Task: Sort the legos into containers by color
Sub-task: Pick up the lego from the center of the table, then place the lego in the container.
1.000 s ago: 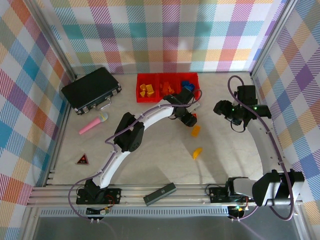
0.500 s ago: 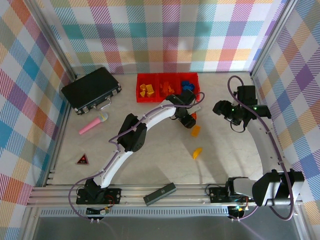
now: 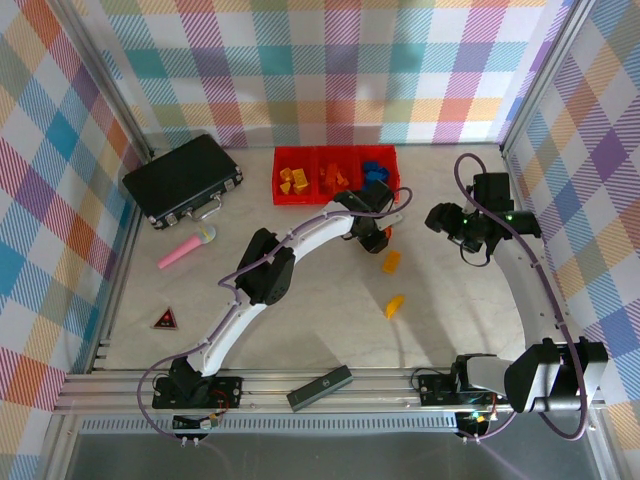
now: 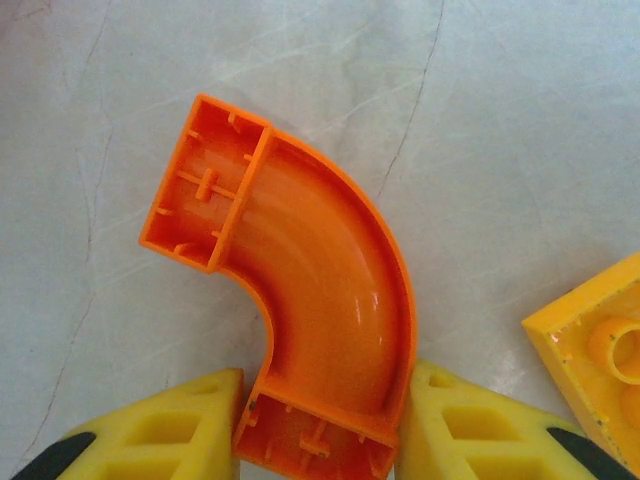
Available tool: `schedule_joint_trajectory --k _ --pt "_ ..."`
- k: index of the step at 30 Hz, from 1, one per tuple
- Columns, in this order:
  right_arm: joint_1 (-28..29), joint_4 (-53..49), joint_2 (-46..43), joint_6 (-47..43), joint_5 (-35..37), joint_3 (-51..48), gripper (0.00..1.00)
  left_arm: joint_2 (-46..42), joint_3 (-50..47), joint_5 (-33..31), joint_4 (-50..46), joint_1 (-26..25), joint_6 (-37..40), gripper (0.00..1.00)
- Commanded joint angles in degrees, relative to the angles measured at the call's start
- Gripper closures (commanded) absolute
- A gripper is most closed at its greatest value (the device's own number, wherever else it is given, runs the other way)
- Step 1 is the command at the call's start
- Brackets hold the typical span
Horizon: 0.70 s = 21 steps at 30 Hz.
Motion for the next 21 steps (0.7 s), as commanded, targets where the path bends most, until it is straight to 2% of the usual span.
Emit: schedule_joint_trajectory --k 1,9,14,17,21 --pt "-0.52 -0.10 -0.85 0.16 -0.32 -0.29 0.32 -4.62 -5.38 3.24 -0.47 -0.39 -3.07 0.65" --pt "-0.58 -0.30 -1.13 0.22 -1.62 0.10 0.32 -19.92 -18.19 5.10 6.48 3.56 -9.37 0.63" --pt "-0.62 0.82 -2.92 0.89 -3.04 0.24 0.31 -26.00 -22.27 2.48 7.33 5.97 -10.18 0.62" --pt "-0.60 0.84 -3.11 1.76 -4.05 0.64 0.32 -25.49 -20.21 2.21 7.91 7.16 -9.64 0.60" --pt "-0.57 2.80 -5.32 3.84 -6.82 -0.77 0.32 -16.31 -3.85 0.71 1.48 8.88 -8.68 0.60"
